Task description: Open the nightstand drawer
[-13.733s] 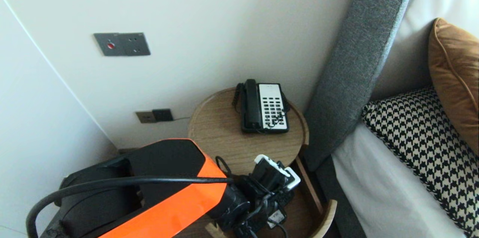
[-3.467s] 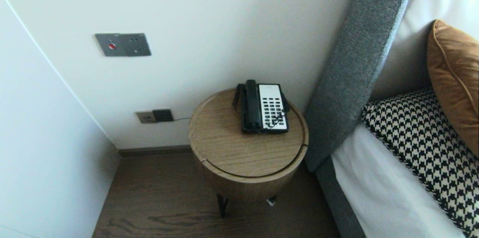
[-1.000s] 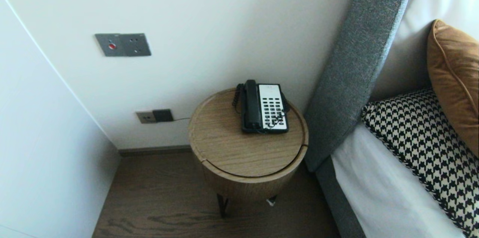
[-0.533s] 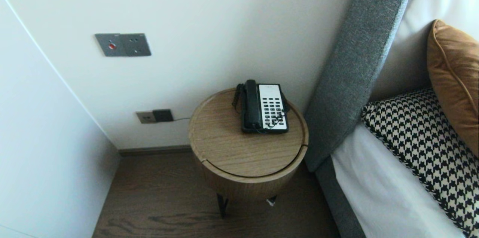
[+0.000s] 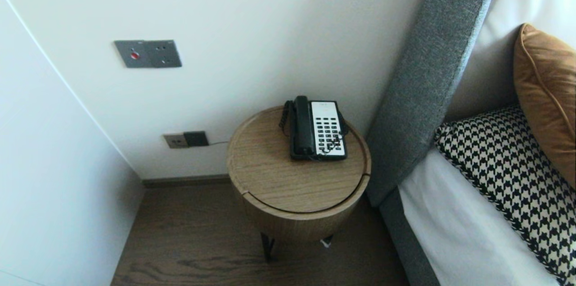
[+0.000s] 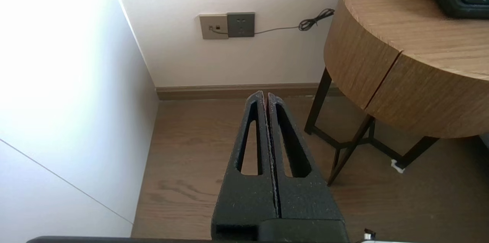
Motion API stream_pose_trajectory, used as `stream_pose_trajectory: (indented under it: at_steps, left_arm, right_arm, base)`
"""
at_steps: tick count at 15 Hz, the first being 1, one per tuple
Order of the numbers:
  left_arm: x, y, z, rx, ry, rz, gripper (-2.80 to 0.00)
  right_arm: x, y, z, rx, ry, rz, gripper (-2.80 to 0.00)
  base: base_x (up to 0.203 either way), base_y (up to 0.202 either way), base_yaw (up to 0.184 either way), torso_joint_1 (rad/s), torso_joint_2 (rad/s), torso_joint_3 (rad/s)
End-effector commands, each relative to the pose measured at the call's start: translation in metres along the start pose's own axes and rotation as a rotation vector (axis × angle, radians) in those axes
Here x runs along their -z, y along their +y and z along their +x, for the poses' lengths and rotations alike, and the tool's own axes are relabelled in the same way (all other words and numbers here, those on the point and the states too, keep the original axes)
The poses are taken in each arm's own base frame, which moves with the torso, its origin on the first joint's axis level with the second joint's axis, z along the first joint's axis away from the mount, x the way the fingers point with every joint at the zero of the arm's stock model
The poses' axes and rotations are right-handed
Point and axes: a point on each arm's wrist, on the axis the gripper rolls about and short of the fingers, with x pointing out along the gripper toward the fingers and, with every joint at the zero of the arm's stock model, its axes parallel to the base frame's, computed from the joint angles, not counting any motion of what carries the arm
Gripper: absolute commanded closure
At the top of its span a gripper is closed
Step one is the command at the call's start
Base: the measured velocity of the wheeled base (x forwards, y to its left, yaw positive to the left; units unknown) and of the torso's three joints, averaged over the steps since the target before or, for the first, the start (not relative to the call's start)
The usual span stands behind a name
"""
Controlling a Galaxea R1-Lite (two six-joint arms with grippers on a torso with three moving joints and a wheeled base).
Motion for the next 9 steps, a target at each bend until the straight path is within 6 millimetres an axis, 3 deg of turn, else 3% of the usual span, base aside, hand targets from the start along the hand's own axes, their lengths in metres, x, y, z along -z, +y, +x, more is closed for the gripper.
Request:
stream_pose_trajectory:
  at_steps: [1, 8, 9]
  left_arm:
    - [0.000, 0.000, 0.000, -0.001, -0.001, -0.002, 0.00]
    - [0.000, 0.000, 0.000, -0.001, -0.001, 0.004, 0.00]
    - [0.000, 0.000, 0.000, -0.003, -0.001, 0.002, 0.00]
  right_arm:
    - [0.000, 0.000, 0.000, 0.000, -0.001, -0.001, 0.00]
    - [-0.002, 0.000, -0.001, 0.003, -0.012, 0.015, 0.00]
    - [-0.011, 0.000, -0.003, 0.001, -0.030, 0.020, 0.00]
  base:
    - [0.000, 0.000, 0.000, 0.000, 0.00, 0.000]
    - [0.000, 0.000, 0.000, 0.000, 0.00, 0.000]
    - [0.000, 0.000, 0.000, 0.000, 0.00, 0.000]
